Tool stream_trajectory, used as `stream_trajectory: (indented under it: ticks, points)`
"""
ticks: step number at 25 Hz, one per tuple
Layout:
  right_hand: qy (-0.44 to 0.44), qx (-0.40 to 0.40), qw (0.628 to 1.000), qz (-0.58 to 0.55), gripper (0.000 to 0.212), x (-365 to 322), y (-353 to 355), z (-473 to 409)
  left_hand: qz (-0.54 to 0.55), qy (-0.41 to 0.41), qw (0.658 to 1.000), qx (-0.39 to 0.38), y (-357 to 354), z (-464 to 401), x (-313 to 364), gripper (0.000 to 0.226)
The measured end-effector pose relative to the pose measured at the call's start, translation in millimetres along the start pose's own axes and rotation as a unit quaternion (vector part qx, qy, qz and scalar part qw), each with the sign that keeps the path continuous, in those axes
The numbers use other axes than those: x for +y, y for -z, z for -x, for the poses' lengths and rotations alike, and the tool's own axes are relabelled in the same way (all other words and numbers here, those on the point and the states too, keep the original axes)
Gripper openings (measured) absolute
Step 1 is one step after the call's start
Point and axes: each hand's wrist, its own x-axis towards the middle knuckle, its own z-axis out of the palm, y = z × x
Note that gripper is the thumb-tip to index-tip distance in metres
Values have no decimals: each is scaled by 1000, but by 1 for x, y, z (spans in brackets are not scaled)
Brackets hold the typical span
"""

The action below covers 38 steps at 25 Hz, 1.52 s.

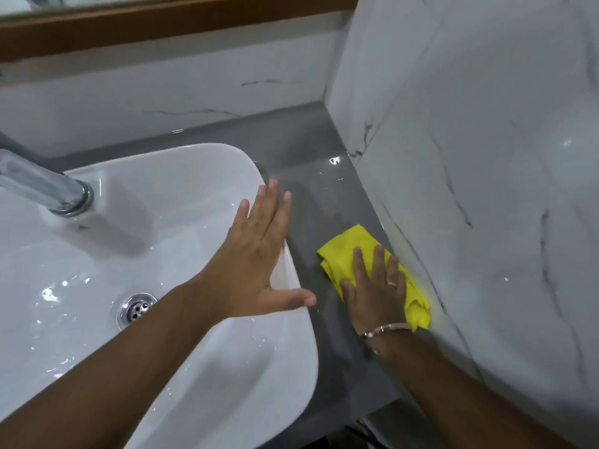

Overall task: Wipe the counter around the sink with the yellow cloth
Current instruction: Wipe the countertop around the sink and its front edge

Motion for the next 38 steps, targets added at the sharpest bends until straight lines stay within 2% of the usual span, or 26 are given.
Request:
stream_trajectory:
  ticks: [3,5,7,10,12,14,16,18,20,22,24,25,26,27,29,30,31,33,35,37,38]
  points:
    - [-26,30,998,-50,68,-15,2,-58,5,-7,1000,19,-5,-1,-3,130]
    - [-3,25,998,-65,67,-33,9,-112,8,-15,999,31,-7,-2,-3,130]
    - [108,0,994,-11,64,-64,8,-144,8,-21,999,38,-10,-2,-4,129]
    - [317,-40,946,64,67,-79,-7,-109,8,-28,999,25,-6,-4,-5,126]
    - [361,-39,930,51,69,-49,-11,-66,5,-25,999,21,-2,-2,-5,125]
    - [308,-3,950,49,66,-10,-10,-49,1,-27,999,21,-3,-2,-5,127]
    - [202,15,978,55,63,-2,-5,-69,5,-22,999,22,-8,-3,-4,130]
    - [101,4,995,23,63,-33,-3,-108,9,-16,1000,21,-10,-5,-5,132]
    - [58,-20,998,-7,64,-72,-3,-128,9,-16,1000,21,-12,-6,-6,131]
    - [139,-12,990,20,65,-81,-12,-112,5,-15,1000,23,-12,-6,-6,129]
    - [263,-8,962,74,66,-51,-20,-66,5,-14,1000,24,-12,-6,-6,128]
    - [293,-13,953,80,66,-30,-17,-52,8,-13,1000,26,-11,-6,-6,127]
    - [294,-11,952,83,65,-10,-13,-54,13,-13,999,27,-10,-5,-5,128]
    - [256,-9,962,91,63,1,-9,-64,16,-16,999,29,-10,-5,-5,128]
    - [123,-16,990,67,62,-6,5,-89,16,-16,999,24,-11,-4,-5,128]
    - [86,-29,994,52,63,-19,6,-92,12,-13,1000,21,-10,-4,-5,128]
    - [91,-33,994,50,64,-32,3,-82,8,-11,1000,17,-9,-5,-4,127]
    - [198,-23,979,54,64,-43,-13,-32,1,-8,1000,8,-7,-5,-4,127]
    - [295,-21,953,68,66,-17,-19,27,-12,-6,1000,-2,-6,-4,-4,127]
    - [302,-13,949,87,67,21,-16,28,-18,-4,1000,-5,-4,-4,-3,127]
    - [254,-8,963,89,65,27,-10,15,-19,-6,1000,-6,-3,-4,-3,127]
